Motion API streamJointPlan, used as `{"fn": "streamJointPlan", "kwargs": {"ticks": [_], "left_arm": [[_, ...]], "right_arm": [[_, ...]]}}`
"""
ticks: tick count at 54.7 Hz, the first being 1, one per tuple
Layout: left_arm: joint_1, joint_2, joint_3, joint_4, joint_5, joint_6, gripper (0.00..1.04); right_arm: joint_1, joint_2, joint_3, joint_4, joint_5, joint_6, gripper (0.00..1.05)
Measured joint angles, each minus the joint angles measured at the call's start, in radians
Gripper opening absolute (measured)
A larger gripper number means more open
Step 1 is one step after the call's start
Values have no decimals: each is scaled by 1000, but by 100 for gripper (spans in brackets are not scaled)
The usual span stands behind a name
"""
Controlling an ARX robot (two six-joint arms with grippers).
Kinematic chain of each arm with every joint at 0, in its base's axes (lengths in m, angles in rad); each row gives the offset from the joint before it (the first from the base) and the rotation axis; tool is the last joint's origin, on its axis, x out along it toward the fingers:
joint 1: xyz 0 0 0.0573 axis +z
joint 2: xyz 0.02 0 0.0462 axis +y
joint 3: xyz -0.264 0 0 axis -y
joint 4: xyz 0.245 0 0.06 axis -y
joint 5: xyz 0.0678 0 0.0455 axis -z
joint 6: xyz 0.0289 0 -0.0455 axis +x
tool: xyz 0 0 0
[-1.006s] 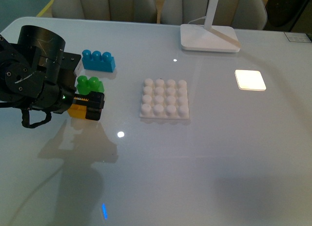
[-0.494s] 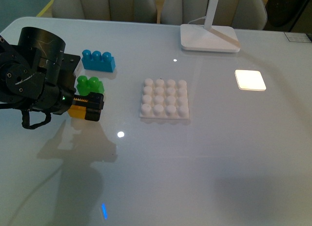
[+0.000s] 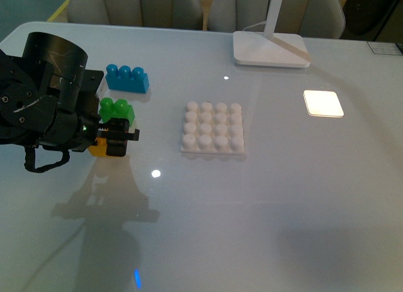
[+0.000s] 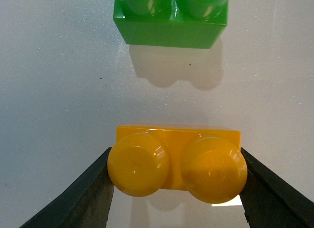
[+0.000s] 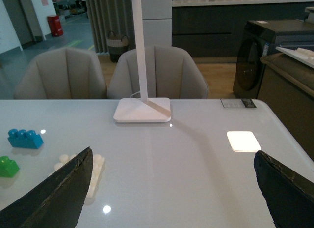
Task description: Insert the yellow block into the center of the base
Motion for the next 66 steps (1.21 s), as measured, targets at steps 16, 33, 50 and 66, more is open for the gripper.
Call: {"fn": "streamJointPlan", "kwargs": {"ticks": [16,33,50,66], "left_arm": [[-104,-149,-63,-33,-46,-153,63],[-262,-199,-60,-112,-137,-294,63],[-426,-119,113,-213,-224,-388,63],[-464,-3,287,-272,-264,-392,63]], "right_arm": [[0,0,0,0,0,0,96],[0,0,0,0,0,0,96],[0,0,0,0,0,0,96],[0,0,0,0,0,0,96]]}}
